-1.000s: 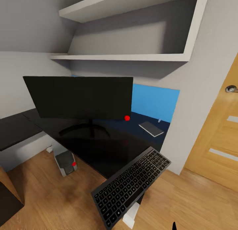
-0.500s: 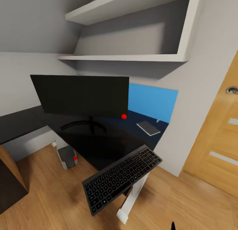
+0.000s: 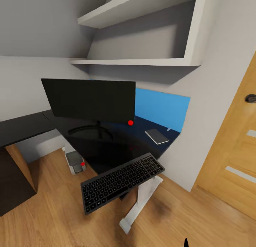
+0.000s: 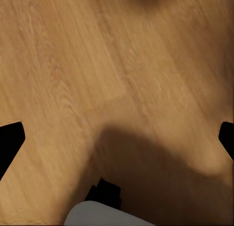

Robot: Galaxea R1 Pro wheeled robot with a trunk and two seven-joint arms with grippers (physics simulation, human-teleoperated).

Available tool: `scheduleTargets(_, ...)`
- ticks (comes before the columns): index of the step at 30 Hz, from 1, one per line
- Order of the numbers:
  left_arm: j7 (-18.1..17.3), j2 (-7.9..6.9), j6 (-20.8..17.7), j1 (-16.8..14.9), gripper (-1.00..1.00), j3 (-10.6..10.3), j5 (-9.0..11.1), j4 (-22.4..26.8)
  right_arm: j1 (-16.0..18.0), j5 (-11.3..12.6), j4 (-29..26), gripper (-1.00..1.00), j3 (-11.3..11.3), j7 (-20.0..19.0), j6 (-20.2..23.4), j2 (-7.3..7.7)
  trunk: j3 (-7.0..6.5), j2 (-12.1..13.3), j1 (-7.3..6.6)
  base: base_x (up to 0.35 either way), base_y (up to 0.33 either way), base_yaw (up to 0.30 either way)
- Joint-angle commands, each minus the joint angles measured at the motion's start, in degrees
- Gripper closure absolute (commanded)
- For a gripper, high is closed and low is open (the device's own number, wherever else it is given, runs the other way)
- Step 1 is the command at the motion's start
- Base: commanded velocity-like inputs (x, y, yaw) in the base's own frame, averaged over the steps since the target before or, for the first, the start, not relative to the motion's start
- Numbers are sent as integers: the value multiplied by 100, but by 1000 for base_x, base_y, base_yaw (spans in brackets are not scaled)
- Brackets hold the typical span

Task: In the bedroom, organize the workspace by keeping the computer under the desk, ensuring the monitor is on the desk, placing the keyboard on the desk next to the monitor, placing the mouse on the desk next to the keyboard, moving the folder from the swivel chair onto the desk next to the mouse, stacking the notebook on top of the folder with the pen on top of the notebook, and positioning the swivel chair next to the desk.

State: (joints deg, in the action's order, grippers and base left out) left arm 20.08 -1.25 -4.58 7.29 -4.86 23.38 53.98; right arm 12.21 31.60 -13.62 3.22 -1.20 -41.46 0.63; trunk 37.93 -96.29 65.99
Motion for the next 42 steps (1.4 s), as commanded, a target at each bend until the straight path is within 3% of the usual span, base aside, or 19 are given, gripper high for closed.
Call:
scheduleTargets(1,49,-7,-25,1,-100,-24,35,17,1,-14,0,-100,30,-12,-6,-2,4,-2,-1,-101,-325,274)
scheduleTargets(34,49,1,-20,1,-100,-24,35,16,1,-3,201,-100,39,8,24,8,26,-2,-1,-86,-325,279)
scheduleTargets(42,49,0,-20,1,-100,-24,35,16,1,-5,202,-100,38,6,24,8,49,-2,-1,-21,-77,279)
